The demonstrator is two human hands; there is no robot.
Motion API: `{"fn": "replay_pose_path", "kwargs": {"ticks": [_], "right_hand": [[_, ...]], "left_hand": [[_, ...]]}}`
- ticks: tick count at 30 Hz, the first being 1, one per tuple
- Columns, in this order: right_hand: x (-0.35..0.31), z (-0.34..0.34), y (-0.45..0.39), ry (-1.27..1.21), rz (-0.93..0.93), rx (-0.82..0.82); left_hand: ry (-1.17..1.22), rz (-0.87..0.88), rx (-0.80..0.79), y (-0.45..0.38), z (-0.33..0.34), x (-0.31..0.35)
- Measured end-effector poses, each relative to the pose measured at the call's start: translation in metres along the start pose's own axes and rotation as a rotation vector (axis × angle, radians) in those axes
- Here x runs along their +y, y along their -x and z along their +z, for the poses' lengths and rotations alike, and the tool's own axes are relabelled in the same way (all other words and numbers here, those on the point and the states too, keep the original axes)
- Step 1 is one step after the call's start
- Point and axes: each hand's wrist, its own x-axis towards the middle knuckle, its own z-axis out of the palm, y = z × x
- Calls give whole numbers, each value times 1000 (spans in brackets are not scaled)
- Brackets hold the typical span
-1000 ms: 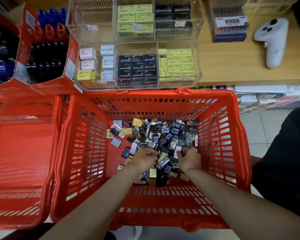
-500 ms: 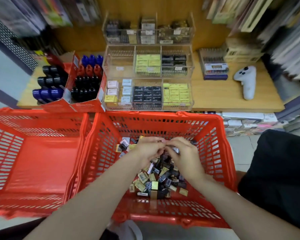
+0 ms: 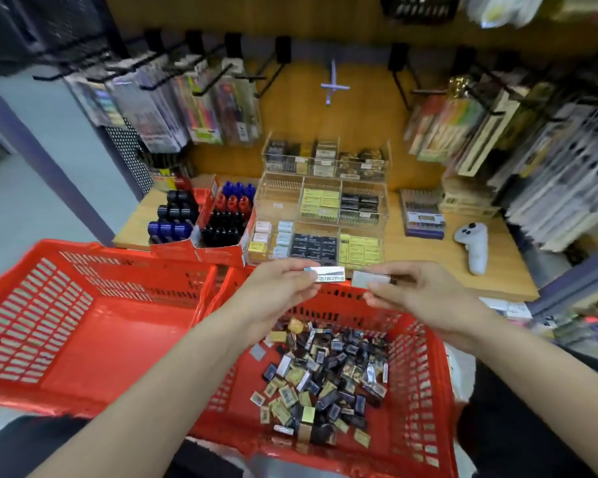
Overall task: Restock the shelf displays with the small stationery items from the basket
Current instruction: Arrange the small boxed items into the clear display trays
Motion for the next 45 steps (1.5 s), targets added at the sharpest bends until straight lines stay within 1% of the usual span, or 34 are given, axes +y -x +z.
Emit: {"fn": "replay_pose_path", "kwargs": {"ticks": [2, 3, 6, 7, 10, 11, 13, 16, 17, 20, 21, 24, 25, 29, 32, 34, 37, 41, 45], "right_hand": [[-7, -5, 5, 44, -70, 56], [-10, -8, 7, 16, -81, 82], [-15, -10, 7, -195, -54, 97], [-16, -8, 7, -214, -57, 83], [-18, -2, 3, -116, -83, 106], [-19, -1, 1, -136, -78, 131], [-19, 0, -2, -280, -48, 144], [-19, 5, -3, -471, 4, 68], [-17, 7, -3, -453, 8, 48], [-9, 12, -1, -138, -29, 31], [-7, 15, -1, -85, -34, 12], [-6, 22, 0, -95, -4, -95], [-6, 24, 1, -105, -3, -108], [-4, 23, 0, -145, -121, -1], [-5, 21, -1, -129, -238, 85], [-4, 21, -3, -130, -260, 120], [-3, 20, -3, -122, -268, 120], [-1, 21, -2, -55, -349, 125], [-2, 23, -2, 67, -407, 97]], "left_hand": [[-15, 11, -29, 7, 5, 6], [-47, 13, -46, 11, 5, 7], [-97, 20, -75, 21, 3, 10], [-96, 32, -78, 23, 4, 12], [-94, 77, -81, 23, 8, 18], [-105, 90, -77, 23, 10, 21], [-107, 109, -78, 22, 13, 25], [-69, 113, -101, 22, 18, 28], [-66, 116, -101, 22, 19, 28], [-86, 117, -70, 19, 18, 26], [-91, 110, -59, 18, 18, 25], [-82, 79, -55, 15, 19, 20], [-75, 73, -57, 15, 20, 19], [-50, 61, -60, 13, 19, 17], [11, 48, -106, 13, 22, 17], [51, 48, -142, 14, 23, 16], [105, 59, -154, 12, 22, 17], [109, 56, -111, 9, 23, 15], [133, 20, -79, 5, 23, 16]]}}
